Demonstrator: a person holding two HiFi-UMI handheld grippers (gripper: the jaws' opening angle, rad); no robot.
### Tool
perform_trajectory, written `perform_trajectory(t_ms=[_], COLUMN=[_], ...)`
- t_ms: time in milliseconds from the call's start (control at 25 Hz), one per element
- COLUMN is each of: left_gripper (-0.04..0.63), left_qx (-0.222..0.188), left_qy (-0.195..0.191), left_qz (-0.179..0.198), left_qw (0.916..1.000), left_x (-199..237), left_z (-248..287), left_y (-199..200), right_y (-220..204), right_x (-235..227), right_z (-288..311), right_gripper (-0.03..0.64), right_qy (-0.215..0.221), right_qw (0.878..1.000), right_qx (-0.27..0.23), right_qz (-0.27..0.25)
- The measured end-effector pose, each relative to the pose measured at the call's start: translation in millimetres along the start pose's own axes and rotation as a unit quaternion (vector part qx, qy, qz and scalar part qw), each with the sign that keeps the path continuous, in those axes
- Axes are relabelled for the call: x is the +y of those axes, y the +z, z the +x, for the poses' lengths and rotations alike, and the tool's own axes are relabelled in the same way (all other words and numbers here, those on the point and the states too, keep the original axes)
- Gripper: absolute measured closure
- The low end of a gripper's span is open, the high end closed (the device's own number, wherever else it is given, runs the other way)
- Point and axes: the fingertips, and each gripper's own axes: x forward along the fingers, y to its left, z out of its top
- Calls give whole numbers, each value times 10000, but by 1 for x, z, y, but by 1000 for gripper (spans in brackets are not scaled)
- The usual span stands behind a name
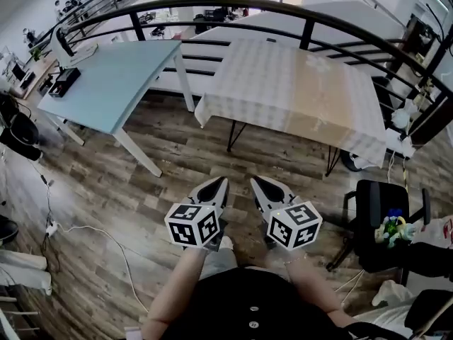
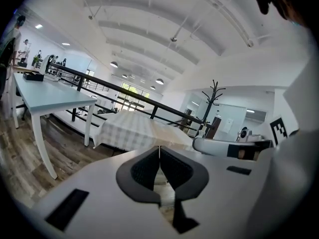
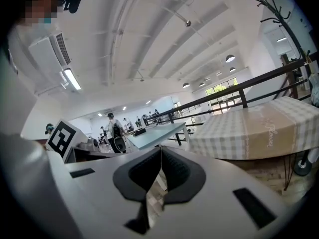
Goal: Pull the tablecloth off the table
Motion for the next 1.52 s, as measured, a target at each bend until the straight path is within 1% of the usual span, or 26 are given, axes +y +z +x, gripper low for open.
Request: perform_trajectory(t_ms=[120, 240, 480, 680, 800, 1080, 1320, 1520], left_gripper=[577, 576, 576, 577, 576, 577, 575, 575], left_qx=[58, 123, 284, 454, 490, 459, 334, 338], left_qy=[-77, -119, -149, -86, -56, 40, 58, 135], left_qz=[-21, -29, -160, -303, -324, -197, -226, -226], left_qw=[10000, 9998, 9994, 9985, 9983, 9987, 9992, 9991], left_x=[30, 51, 77, 100, 112, 146, 173, 194], left_z=[13, 25, 49, 65, 79, 124, 168, 208], left_y=[15, 24, 30, 38, 47, 81, 114, 136], right_y=[10, 13, 14, 21, 27, 54, 79, 94], right_x=[-6, -11, -22, -34, -44, -78, -107, -141], right_z=[32, 54, 85, 111, 129, 187, 231, 261], right_gripper=[589, 589, 589, 589, 589, 589, 589, 589], right_qy=[-149, -262, -327, -388, -363, -240, 22, 11], right_qw=[9999, 9996, 9993, 9987, 9986, 9991, 9995, 9991], right_qx=[-43, -9, 159, 273, 358, 310, 283, 358], right_qz=[30, 53, 95, 176, 161, 161, 139, 210])
